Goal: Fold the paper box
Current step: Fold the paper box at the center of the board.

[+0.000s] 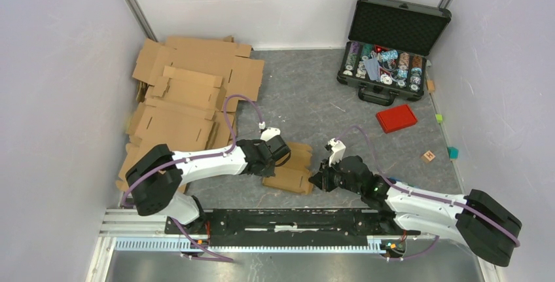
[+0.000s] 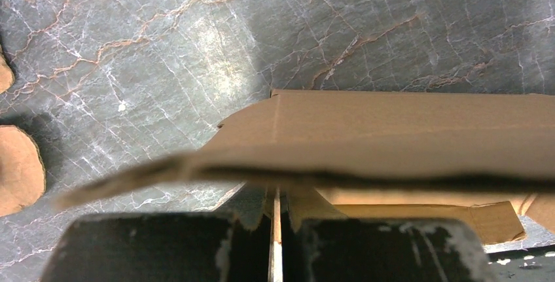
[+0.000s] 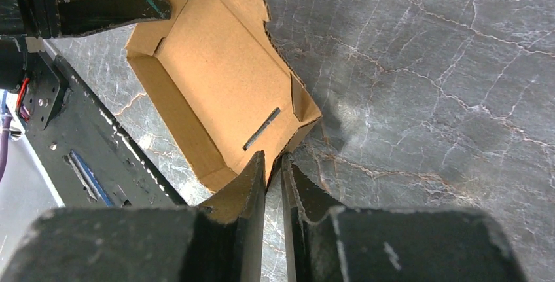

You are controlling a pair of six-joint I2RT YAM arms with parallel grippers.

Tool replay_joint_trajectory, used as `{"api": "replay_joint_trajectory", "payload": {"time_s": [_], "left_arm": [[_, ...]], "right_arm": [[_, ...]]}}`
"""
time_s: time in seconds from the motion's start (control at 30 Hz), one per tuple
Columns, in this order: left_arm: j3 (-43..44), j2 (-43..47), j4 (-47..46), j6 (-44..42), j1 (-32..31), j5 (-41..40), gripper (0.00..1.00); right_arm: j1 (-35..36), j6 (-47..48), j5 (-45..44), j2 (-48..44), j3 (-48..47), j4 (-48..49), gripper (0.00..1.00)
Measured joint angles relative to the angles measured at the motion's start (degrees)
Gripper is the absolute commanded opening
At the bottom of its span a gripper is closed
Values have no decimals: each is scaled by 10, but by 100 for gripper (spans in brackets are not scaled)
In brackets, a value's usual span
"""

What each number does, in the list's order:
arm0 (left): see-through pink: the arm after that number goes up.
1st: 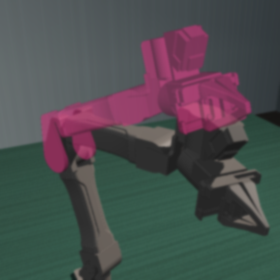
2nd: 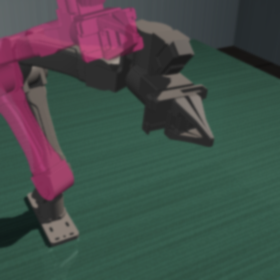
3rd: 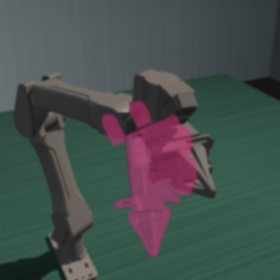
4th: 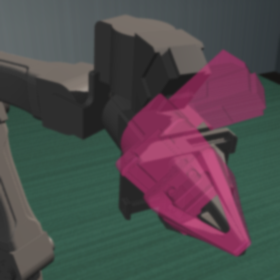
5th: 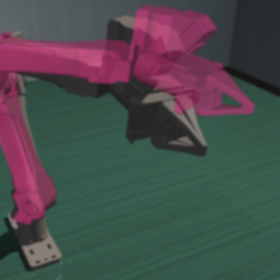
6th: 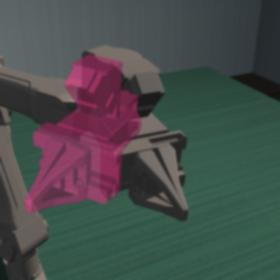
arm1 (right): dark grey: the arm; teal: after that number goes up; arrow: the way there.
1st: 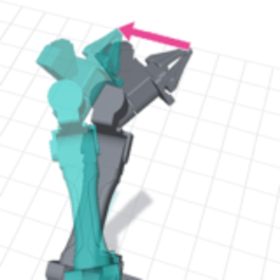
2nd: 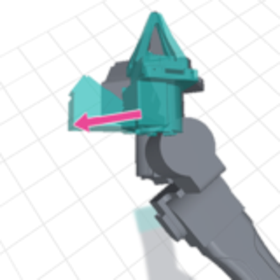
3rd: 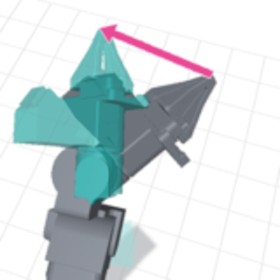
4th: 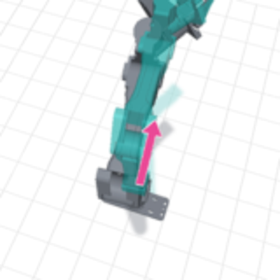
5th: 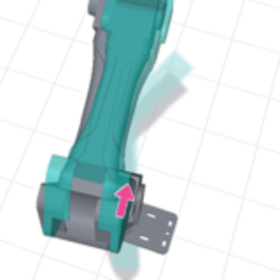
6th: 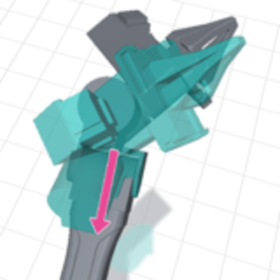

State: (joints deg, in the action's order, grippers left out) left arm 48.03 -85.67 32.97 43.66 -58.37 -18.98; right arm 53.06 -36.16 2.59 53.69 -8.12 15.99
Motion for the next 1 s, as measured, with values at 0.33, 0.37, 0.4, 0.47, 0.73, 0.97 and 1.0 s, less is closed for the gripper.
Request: {"api": "replay_joint_trajectory", "payload": {"time_s": [0.33,0.37,0.4,0.47,0.73,0.97,1.0], "left_arm": [[0,0,8,0,0,0,2],[0,0,10,0,0,0,2],[0,0,10,0,0,0,2],[0,0,12,0,0,0,2],[0,0,9,0,-1,1,2],[0,0,-5,1,-5,12,2],[0,0,-5,2,-6,13,2]], "right_arm": [[0,-5,17,9,0,19,18],[0,-5,19,11,0,23,18],[0,-6,21,13,0,26,18],[-1,-9,26,16,0,35,18],[-2,-17,43,28,-3,68,35],[-1,-22,66,48,-5,97,56],[-1,-21,70,50,-5,101,59]]}}
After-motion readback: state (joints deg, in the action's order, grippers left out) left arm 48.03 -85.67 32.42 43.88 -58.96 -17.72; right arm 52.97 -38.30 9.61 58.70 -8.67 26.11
